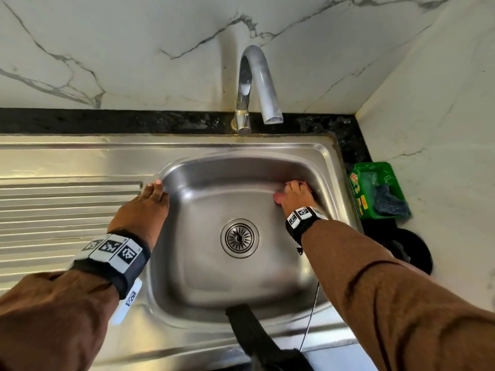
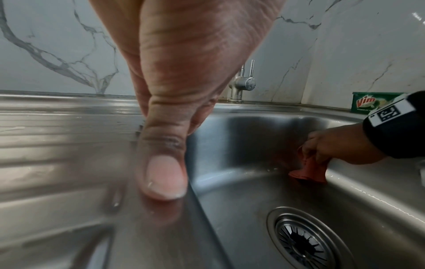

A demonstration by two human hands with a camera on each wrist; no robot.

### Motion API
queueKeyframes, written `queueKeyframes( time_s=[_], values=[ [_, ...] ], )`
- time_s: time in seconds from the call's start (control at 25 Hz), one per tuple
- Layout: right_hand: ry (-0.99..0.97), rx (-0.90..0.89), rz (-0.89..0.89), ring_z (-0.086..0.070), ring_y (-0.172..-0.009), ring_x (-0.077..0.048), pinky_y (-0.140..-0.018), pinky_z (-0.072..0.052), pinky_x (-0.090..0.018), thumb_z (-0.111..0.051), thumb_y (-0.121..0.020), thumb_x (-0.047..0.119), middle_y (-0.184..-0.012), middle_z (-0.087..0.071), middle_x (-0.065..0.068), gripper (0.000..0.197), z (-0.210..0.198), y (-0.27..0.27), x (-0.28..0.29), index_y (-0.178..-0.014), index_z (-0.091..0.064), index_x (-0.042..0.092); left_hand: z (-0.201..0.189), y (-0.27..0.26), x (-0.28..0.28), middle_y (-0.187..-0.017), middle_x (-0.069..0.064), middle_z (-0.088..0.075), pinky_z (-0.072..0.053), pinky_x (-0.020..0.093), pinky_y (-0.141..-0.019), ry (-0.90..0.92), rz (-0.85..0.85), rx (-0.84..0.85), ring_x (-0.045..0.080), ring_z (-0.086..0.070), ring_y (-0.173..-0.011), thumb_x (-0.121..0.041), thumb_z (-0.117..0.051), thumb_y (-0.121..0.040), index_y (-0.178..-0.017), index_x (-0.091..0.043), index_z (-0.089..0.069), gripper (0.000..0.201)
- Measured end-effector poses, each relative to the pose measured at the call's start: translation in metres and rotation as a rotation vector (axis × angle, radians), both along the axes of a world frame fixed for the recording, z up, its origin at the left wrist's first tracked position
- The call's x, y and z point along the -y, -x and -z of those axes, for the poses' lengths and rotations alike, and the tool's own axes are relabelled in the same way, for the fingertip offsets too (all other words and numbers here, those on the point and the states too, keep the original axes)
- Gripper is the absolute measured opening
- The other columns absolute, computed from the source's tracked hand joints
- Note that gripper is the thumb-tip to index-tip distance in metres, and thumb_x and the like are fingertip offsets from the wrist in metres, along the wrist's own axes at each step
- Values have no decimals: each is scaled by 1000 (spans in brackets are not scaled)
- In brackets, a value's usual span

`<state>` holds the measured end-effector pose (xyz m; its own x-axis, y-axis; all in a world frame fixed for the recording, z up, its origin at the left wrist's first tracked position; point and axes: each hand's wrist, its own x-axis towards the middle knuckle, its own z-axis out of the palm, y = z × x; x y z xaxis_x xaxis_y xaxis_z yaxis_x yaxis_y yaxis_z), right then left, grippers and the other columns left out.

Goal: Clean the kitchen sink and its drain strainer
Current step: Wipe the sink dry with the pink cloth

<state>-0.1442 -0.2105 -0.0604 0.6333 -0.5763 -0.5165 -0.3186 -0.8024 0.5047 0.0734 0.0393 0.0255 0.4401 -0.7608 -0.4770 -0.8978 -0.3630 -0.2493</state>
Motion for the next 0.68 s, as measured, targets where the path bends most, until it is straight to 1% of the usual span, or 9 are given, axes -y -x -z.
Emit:
queueKeyframes(
  time_s=[0.16,0.24,0.36,0.44,0.48,0.56,0.6,0.64,0.68],
  values=[
    [15,-51,73,-38,-128,-30,-101,-39,-42,-40,-99,19,-136,-53,-10,39,-24,7,-9,-133,-58,24,0,1,-3,-163,15,0,-40,40,-111,10,-22,-3,27,-15,-150,5,-51,-87,-153,-4,-15,76],
    [-11,-85,126,-42,-127,-29,-102,-40,-40,-42,-98,17,-133,-57,-7,37,-43,11,-14,-130,-60,19,0,0,-4,-163,14,0,-42,41,-109,29,-38,-8,27,-17,-150,4,-56,-85,-153,-4,-15,80],
    [-125,-43,116,-58,-114,-31,-95,-50,-40,-47,-91,6,-122,-64,-10,34,-81,22,-26,-119,-64,12,1,1,-5,-163,13,-3,-45,41,-106,58,-45,0,27,-21,-149,5,-50,-87,-152,-5,-18,73],
    [-162,-27,117,-64,-108,-31,-92,-53,-40,-49,-88,0,-116,-67,-13,33,-103,19,-23,-115,-66,8,2,2,-5,-163,14,-5,-46,41,-105,74,-33,20,28,-23,-148,6,-46,-88,-151,-4,-21,69],
    [-164,34,138,-65,-107,-32,-92,-54,-42,-51,-88,1,-116,-68,-14,30,-109,13,-17,-113,-67,7,1,3,-5,-162,14,-6,-45,40,-106,77,-25,28,28,-24,-147,5,-45,-89,-151,-4,-22,67],
    [-151,131,189,-64,-109,-33,-92,-54,-44,-65,-86,12,-114,-67,-16,14,-116,0,-6,-98,-70,8,1,3,-5,-162,14,-8,-42,40,-107,72,-16,37,28,-25,-147,4,-42,-90,-151,-4,-22,64],
    [-150,148,175,-60,-113,-34,-93,-53,-44,-68,-86,21,-116,-65,-15,13,-114,-5,0,-95,-70,11,1,3,-5,-162,14,-8,-42,40,-106,71,-17,43,28,-26,-146,4,-40,-91,-151,-3,-23,63],
    [-145,134,168,-54,-117,-35,-95,-50,-45,-64,-90,26,-120,-62,-13,19,-114,-6,3,-102,-70,14,1,3,-4,-162,14,-9,-42,41,-106,70,-13,48,28,-26,-146,4,-40,-91,-151,-3,-23,62],
    [-128,137,152,-50,-120,-35,-97,-47,-46,-55,-94,30,-124,-59,-11,27,-111,-2,6,-112,-67,14,1,4,-4,-162,14,-9,-42,41,-106,65,-9,51,28,-26,-146,4,-40,-91,-151,-3,-23,62]
  ],
)
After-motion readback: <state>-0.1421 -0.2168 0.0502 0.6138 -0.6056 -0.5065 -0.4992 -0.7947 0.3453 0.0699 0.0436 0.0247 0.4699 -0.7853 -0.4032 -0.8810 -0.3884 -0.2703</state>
